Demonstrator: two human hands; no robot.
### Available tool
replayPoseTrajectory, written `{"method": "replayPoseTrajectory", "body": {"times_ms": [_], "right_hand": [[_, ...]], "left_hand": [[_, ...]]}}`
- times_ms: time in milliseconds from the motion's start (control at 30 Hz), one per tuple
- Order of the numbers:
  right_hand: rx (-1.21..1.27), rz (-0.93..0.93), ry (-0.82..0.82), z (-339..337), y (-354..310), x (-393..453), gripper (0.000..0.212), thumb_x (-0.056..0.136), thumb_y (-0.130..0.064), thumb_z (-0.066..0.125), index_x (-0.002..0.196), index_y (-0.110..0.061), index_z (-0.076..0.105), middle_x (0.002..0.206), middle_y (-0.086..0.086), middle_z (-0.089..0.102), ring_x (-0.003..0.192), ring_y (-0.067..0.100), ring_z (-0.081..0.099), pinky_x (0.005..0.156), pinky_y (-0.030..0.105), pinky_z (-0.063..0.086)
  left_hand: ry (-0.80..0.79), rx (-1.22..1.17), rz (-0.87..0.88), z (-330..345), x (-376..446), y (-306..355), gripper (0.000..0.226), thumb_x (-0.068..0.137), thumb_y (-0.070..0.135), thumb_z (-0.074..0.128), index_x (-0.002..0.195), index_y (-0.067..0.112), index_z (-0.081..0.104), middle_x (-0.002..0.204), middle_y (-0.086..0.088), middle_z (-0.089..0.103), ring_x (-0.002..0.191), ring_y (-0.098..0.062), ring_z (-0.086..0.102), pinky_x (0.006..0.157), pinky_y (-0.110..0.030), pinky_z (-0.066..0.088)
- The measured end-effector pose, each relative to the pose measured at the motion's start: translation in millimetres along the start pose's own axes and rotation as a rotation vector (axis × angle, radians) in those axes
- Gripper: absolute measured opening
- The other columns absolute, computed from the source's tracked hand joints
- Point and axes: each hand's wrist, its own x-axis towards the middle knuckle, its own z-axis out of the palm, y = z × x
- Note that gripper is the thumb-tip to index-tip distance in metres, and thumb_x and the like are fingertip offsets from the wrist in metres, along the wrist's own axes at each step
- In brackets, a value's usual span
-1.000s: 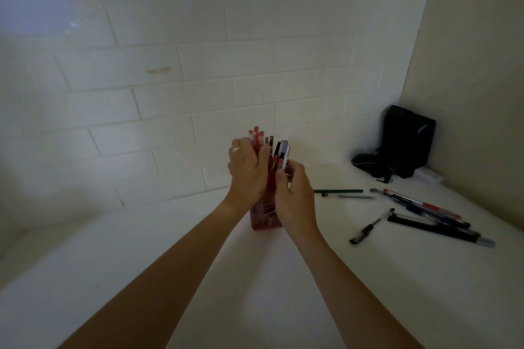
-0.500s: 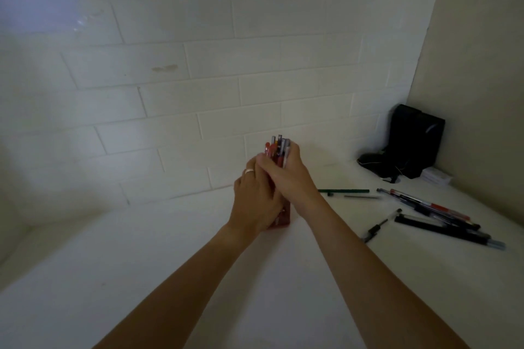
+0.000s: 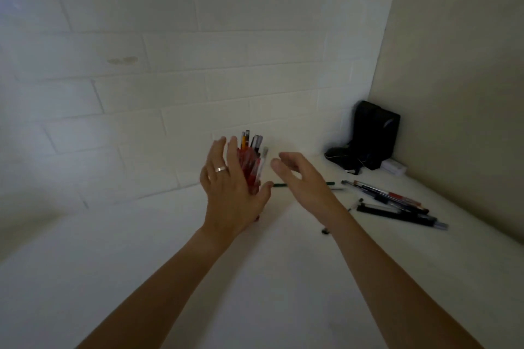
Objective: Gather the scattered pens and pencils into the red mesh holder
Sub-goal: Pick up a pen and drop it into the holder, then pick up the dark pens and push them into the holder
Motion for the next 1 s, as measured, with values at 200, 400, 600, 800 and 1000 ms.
{"method": "replayPoseTrajectory", "body": {"times_ms": [200,400,600,800,1000], "right_hand": [[-0.65,-0.008,0.163,-65.0,76.3,-26.0,0.033,0.087,0.01,0.058,0.105,-0.013,0.074,0.116,0.01,0.063,0.115,0.029,0.057,0.094,0.026,0.04],[-0.764,-0.102,0.076,-73.3,113.7,-48.5,0.033,0.084,0.007,0.062,0.105,-0.016,0.072,0.112,0.005,0.066,0.107,0.029,0.058,0.094,0.032,0.042],[-0.658,-0.188,0.063,-74.5,119.9,-44.0,0.021,0.09,0.003,0.064,0.101,-0.011,0.074,0.106,0.005,0.066,0.102,0.023,0.06,0.091,0.019,0.034],[-0.599,-0.189,0.076,-75.6,120.3,-43.1,0.02,0.091,0.001,0.065,0.106,-0.009,0.072,0.117,0.006,0.06,0.108,0.021,0.058,0.096,0.016,0.035],[-0.507,-0.182,0.143,-69.0,119.0,-46.7,0.054,0.09,0.011,0.058,0.141,-0.006,0.051,0.157,0.015,0.03,0.127,0.023,0.053,0.109,0.027,0.043]], "left_hand": [[0.103,-0.106,0.359,17.0,-21.4,46.6,0.045,0.078,0.022,0.066,0.121,0.01,0.061,0.134,-0.016,0.051,0.129,-0.033,0.048,0.107,-0.044,0.038],[-0.434,-0.046,0.281,101.9,-28.4,57.2,0.058,0.089,0.001,0.052,0.146,0.002,0.044,0.151,-0.018,0.044,0.142,-0.032,0.041,0.115,-0.044,0.039],[-0.655,0.117,0.084,137.7,1.3,54.3,0.057,0.106,0.025,0.034,0.157,0.005,0.019,0.159,-0.016,0.031,0.149,-0.031,0.027,0.121,-0.043,0.023],[-0.533,0.124,0.165,130.6,7.7,56.8,0.021,0.1,0.028,0.05,0.113,0.02,0.064,0.115,-0.003,0.059,0.113,-0.025,0.052,0.097,-0.039,0.036],[-0.769,-0.039,0.103,105.5,-0.3,63.1,0.019,0.088,0.021,0.06,0.099,0.005,0.059,0.103,-0.015,0.059,0.099,-0.031,0.055,0.082,-0.039,0.049]]}}
